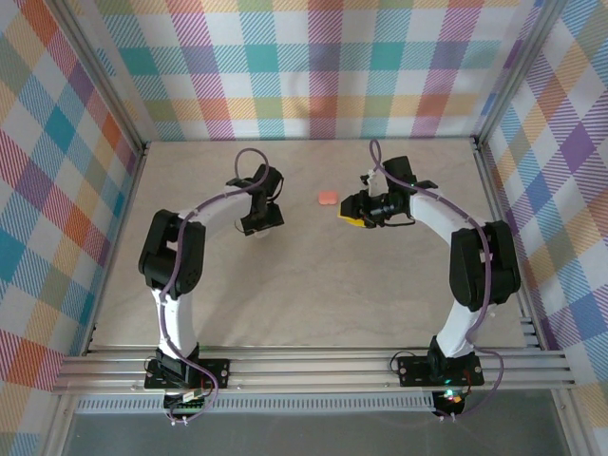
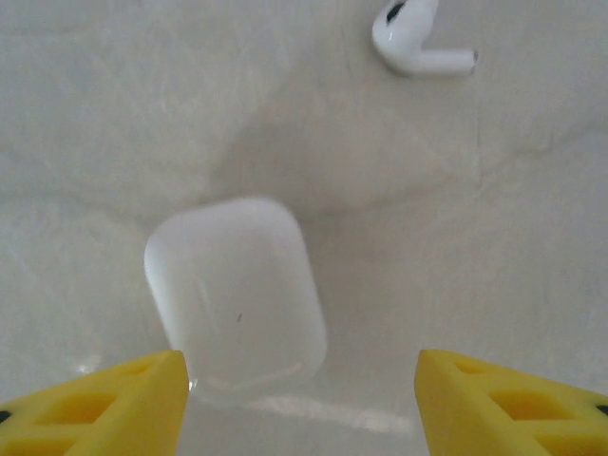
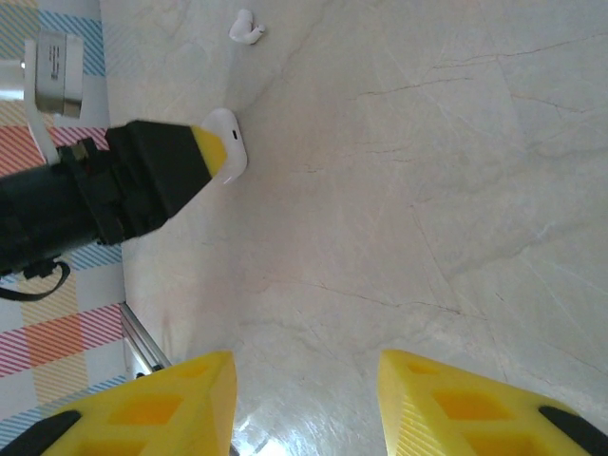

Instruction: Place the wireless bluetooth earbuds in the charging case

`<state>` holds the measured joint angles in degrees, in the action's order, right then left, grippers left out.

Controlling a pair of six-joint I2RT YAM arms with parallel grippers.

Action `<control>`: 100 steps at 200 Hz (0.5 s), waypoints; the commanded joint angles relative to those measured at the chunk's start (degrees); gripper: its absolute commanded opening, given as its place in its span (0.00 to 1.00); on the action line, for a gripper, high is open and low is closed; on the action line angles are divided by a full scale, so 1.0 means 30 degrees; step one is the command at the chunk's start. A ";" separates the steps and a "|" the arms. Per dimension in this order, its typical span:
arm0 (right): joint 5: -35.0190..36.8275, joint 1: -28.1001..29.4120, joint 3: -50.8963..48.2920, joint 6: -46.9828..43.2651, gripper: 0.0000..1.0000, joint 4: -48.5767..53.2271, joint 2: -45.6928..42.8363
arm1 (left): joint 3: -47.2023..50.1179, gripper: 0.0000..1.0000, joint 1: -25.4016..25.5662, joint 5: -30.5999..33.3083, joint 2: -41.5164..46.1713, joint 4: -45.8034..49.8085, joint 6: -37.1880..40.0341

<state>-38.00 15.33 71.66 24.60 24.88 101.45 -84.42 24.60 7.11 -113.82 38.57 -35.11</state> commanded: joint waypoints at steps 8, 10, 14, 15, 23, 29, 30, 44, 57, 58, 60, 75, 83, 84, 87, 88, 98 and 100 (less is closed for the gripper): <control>-0.0340 -0.0101 0.0059 -0.0495 0.45 0.0099 -0.0439 | -0.1209 0.63 -0.0202 0.1478 -0.0888 0.1889 -0.0901; -0.0363 -0.0101 0.0089 -0.0495 0.45 0.0088 -0.0416 | -0.1264 0.63 -0.0202 0.1501 -0.0934 0.1941 -0.0932; -0.0371 -0.0101 0.0133 -0.0480 0.44 0.0084 -0.0387 | -0.1278 0.63 -0.0202 0.1639 -0.0979 0.2015 -0.0965; -0.0356 -0.0101 0.0150 -0.0488 0.45 0.0070 -0.0388 | -0.1290 0.63 -0.0202 0.1670 -0.1002 0.2036 -0.0973; -0.0420 -0.0103 0.0243 -0.0495 0.45 0.0033 -0.0337 | -0.1386 0.63 -0.0201 0.1919 -0.1095 0.2182 -0.1010; -0.0479 -0.0101 0.0325 -0.0467 0.44 0.0041 -0.0291 | -0.1470 0.63 -0.0202 0.2041 -0.1170 0.2296 -0.1008; -0.0498 -0.0101 0.0334 -0.0466 0.45 0.0033 -0.0296 | -0.1489 0.63 -0.0202 0.2061 -0.1200 0.2323 -0.1009; -0.0589 -0.0080 0.0401 -0.0466 0.45 0.0010 -0.0229 | -0.1592 0.64 -0.0259 0.2092 -0.1440 0.2523 -0.0968; -0.0582 -0.0101 0.0347 -0.0465 0.44 -0.0061 -0.0233 | -0.1484 0.64 -0.0290 0.1941 -0.1597 0.2318 -0.0878; -0.0582 -0.0101 0.0347 -0.0465 0.44 -0.0061 -0.0233 | -0.1481 0.64 -0.0290 0.1894 -0.1619 0.2290 -0.0871; -0.0577 -0.0101 0.0354 -0.0466 0.44 -0.0062 -0.0237 | -0.1442 0.63 -0.0304 0.1844 -0.1635 0.2225 -0.0866; -0.0599 -0.0094 0.0266 -0.0446 0.45 -0.0104 -0.0200 | -0.1239 0.63 -0.0319 0.1438 -0.1880 0.1702 -0.0707; -0.0660 -0.0094 0.0229 -0.0404 0.44 -0.0141 -0.0171 | -0.1124 0.62 -0.0319 0.1203 -0.1907 0.1427 -0.0580; -0.0647 -0.0097 0.0213 -0.0405 0.45 -0.0146 -0.0177 | -0.1111 0.61 -0.0319 0.1159 -0.1905 0.1376 -0.0561; -0.0679 -0.0101 0.0197 -0.0381 0.44 -0.0148 -0.0211 | -0.1073 0.61 -0.0319 0.1073 -0.1915 0.1261 -0.0497; -0.0701 -0.0101 0.0182 -0.0380 0.44 -0.0149 -0.0197 | -0.1042 0.60 -0.0319 0.1035 -0.1895 0.1205 -0.0490; -0.0777 -0.0101 0.0112 -0.0335 0.45 -0.0194 -0.0210 | -0.0729 0.58 -0.0290 0.0749 -0.1752 0.0729 -0.0246; -0.0802 -0.0101 0.0095 -0.0338 0.45 -0.0205 -0.0190 | -0.0698 0.57 -0.0268 0.0694 -0.1734 0.0641 -0.0204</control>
<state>-38.30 15.33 71.66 24.58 24.88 101.45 -87.37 24.16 11.11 -118.69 42.87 -36.73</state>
